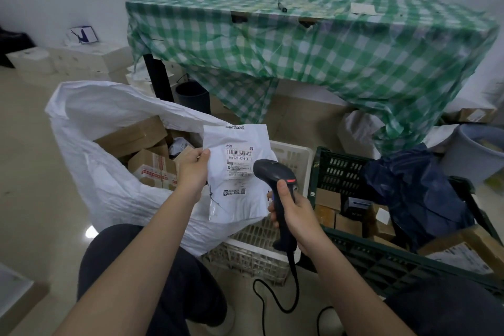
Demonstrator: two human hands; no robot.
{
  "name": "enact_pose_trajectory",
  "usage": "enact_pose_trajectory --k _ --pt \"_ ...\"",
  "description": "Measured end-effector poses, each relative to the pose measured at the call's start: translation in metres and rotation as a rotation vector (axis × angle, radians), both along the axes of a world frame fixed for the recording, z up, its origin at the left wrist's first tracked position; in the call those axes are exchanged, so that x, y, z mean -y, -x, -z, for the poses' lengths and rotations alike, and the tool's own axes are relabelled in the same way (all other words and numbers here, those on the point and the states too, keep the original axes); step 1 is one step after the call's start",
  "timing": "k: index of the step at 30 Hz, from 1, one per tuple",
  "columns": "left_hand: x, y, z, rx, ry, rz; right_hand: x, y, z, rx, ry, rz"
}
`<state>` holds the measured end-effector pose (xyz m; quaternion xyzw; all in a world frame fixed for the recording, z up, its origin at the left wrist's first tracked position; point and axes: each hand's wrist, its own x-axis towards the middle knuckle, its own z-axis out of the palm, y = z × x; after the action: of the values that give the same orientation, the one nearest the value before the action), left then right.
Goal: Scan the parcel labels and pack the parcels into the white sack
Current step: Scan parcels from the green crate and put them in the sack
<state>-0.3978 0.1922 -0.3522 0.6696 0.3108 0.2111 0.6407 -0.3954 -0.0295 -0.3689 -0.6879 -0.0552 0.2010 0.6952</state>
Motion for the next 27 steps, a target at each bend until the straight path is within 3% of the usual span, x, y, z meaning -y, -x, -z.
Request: enact_pose_trajectory --k 8,14,17,19,21,27 --pt "-0.081 -0.007 -0.049 0.052 -0.241 -0.202 -0.038 -0.037 -0.022 -0.038 -0.023 0.082" --pt "-0.109 -0.003 -0.087 0.025 -0.776 -0.170 -0.075 -0.057 -0.031 -0.014 -0.020 0.040" --pt "-0.108 -0.003 -0.052 -0.212 -0.916 0.094 -0.084 -0.058 -0.026 -0.014 0.002 0.020" --pt "-0.107 -0.006 -0.020 -0.554 -0.840 0.357 -0.082 -0.058 -0.020 -0.029 0.013 0.020" --pt "-0.107 -0.010 0.008 -0.829 -0.896 0.581 -0.076 -0.059 -0.013 -0.057 0.011 0.024" --pt "-0.097 -0.026 0.031 -0.916 -0.933 0.645 -0.037 -0.064 0.006 -0.105 0.038 0.104"
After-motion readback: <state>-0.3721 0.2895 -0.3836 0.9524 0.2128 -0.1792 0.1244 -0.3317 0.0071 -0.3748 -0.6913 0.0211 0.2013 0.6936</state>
